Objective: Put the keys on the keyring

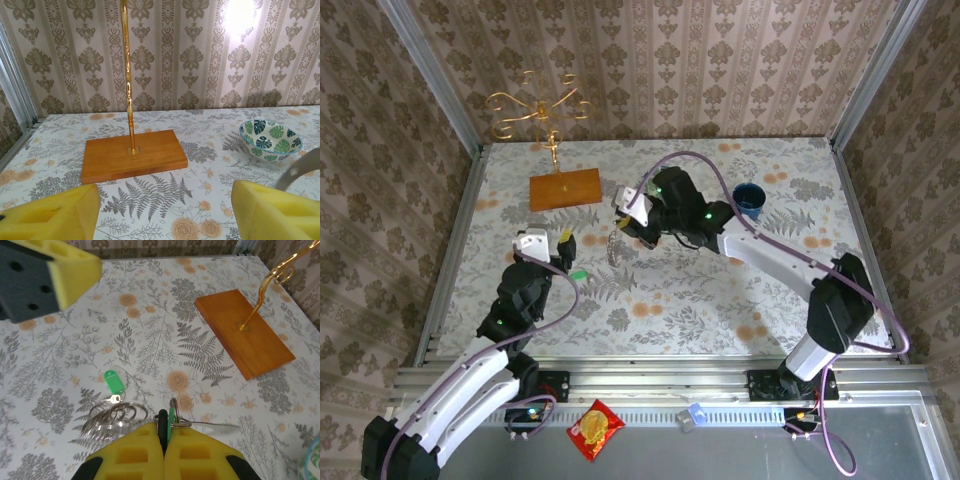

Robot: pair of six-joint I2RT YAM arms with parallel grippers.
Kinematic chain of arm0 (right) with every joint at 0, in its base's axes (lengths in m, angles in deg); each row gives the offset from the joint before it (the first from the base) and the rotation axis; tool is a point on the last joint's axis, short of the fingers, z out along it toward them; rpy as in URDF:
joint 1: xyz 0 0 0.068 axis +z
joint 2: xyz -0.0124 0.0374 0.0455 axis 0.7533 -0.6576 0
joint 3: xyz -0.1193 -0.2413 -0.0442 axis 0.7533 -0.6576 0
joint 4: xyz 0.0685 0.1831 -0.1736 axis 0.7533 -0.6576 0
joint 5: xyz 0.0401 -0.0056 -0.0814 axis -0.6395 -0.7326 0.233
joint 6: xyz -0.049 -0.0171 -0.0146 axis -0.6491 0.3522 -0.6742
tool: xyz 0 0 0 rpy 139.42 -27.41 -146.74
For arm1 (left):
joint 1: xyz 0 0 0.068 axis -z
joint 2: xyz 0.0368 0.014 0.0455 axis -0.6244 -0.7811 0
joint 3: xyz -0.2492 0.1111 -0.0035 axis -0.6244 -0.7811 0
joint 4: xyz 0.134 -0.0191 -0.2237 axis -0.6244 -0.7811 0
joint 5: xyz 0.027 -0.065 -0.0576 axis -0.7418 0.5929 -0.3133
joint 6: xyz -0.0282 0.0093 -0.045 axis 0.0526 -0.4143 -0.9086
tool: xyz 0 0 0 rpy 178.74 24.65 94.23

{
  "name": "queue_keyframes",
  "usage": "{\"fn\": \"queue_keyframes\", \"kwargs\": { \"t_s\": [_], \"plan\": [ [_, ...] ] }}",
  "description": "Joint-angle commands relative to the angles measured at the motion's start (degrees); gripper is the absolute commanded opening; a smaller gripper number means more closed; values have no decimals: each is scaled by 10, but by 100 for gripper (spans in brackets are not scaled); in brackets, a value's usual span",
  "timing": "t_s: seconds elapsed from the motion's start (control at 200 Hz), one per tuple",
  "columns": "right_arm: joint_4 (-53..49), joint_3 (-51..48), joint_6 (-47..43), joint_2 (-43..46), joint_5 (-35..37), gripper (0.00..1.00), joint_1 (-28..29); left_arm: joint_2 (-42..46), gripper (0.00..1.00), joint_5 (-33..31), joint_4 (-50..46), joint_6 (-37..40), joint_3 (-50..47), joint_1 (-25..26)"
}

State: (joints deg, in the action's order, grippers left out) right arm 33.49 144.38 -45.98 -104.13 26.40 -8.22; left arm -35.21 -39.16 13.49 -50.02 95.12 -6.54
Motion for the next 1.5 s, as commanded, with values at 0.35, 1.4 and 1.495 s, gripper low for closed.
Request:
{"fn": "queue_keyframes", "kwargs": {
  "t_s": [0.35,1.4,1.495],
  "plan": [
    [-136,-154,-67,58,36,0,5,14,71,13,-19,-21,13,-6],
    [-249,-228,-82,129,122,46,-25,-83,78,67,-59,-25,61,-23],
    [-185,-240,14,188,100,49,-45,-96,79,85,-70,-31,70,-26]
  ]
}}
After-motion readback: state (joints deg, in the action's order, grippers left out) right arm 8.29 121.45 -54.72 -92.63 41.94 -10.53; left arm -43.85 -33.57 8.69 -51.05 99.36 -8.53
